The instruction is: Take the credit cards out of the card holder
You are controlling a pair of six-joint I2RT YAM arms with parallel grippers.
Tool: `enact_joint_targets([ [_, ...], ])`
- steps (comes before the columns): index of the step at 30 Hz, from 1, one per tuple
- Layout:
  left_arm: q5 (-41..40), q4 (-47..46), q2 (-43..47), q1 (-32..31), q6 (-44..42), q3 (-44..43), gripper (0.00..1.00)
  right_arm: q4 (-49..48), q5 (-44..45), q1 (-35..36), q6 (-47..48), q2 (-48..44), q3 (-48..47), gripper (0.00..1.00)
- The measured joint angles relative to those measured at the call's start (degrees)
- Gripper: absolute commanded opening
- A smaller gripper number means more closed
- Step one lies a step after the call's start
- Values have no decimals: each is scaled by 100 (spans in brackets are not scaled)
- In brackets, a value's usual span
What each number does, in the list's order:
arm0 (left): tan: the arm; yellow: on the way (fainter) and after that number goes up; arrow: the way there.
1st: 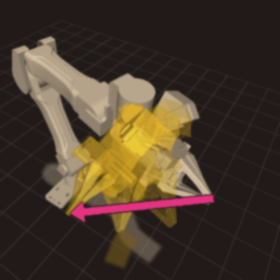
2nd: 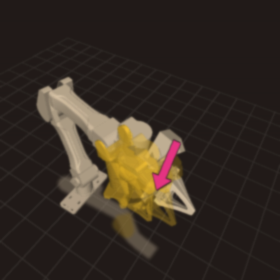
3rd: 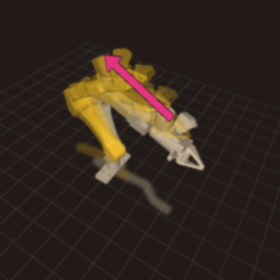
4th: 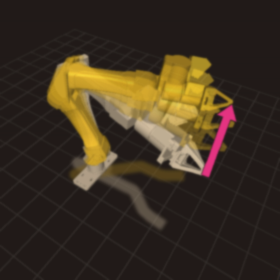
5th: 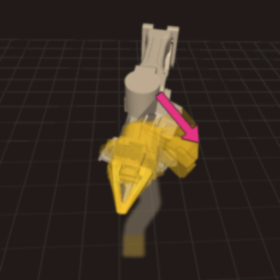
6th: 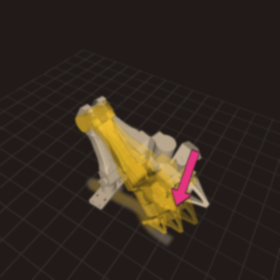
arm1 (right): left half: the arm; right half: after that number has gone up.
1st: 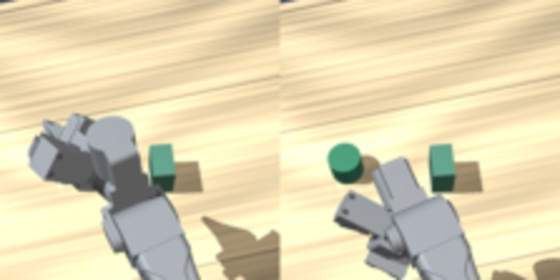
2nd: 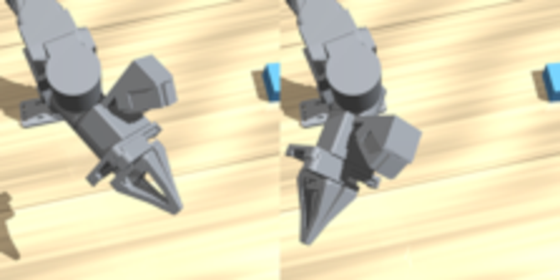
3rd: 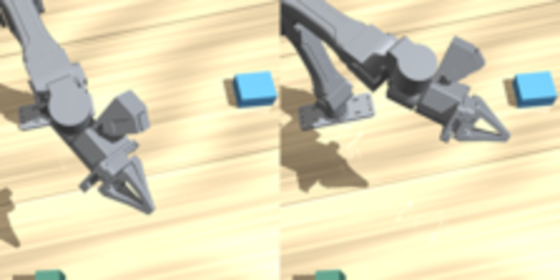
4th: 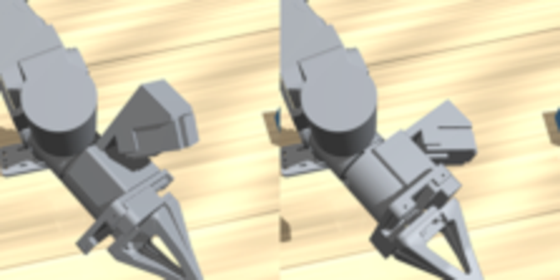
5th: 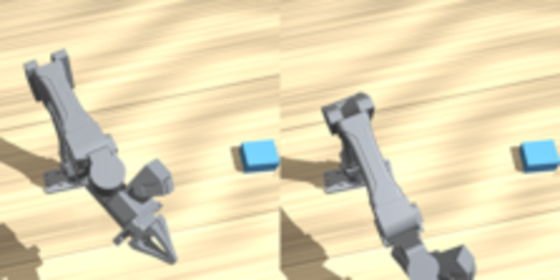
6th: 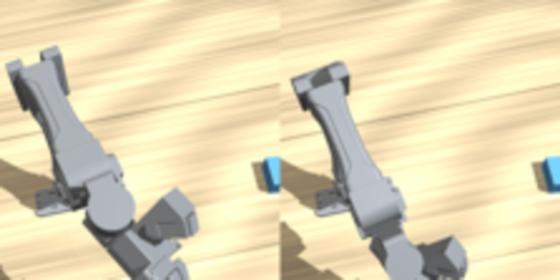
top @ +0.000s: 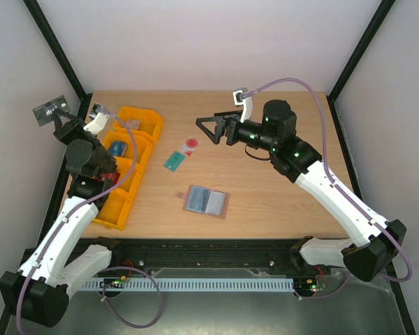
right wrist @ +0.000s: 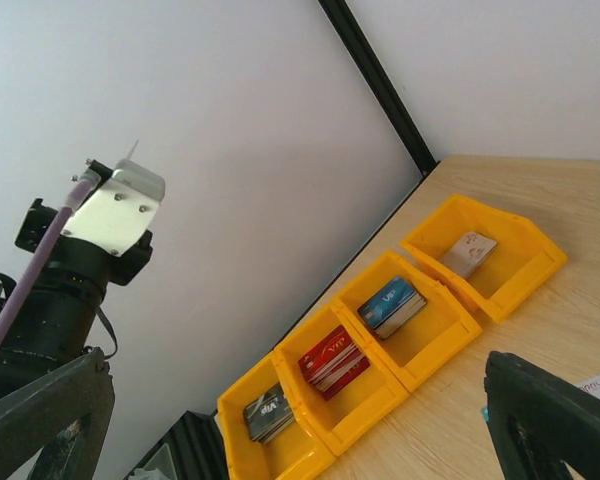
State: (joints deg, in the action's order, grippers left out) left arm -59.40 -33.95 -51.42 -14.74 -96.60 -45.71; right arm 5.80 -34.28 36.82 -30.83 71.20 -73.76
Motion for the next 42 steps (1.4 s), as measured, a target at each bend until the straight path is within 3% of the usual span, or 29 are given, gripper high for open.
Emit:
enact_joint_targets([
  [2,-125,219,-2,-2,168,-87,3,0,-20,0,22,0,0,99],
  [3,-208,826,-24,-2,527,-278,3,2,-26,0,39,0,0,99],
  [9,-199,5510,-920,2,4030,-1700,2,0,-26,0,129,-44,70,99],
  [12,315,7396,-1541,20,5429,-1707,2,4,-22,0,157,-173,219,99],
  [16,894,8727,-1729,243,6347,-1126,2,44,-2,0,280,-396,354,99],
  [21,1322,9514,-1628,807,6946,-378,2,55,20,0,444,-553,407,99],
  [27,1727,9626,-1316,1104,7088,219,2,103,-4,0,472,-367,291,99],
  [42,2723,9626,-1539,1252,7661,175,2,271,-105,0,614,35,-195,98],
])
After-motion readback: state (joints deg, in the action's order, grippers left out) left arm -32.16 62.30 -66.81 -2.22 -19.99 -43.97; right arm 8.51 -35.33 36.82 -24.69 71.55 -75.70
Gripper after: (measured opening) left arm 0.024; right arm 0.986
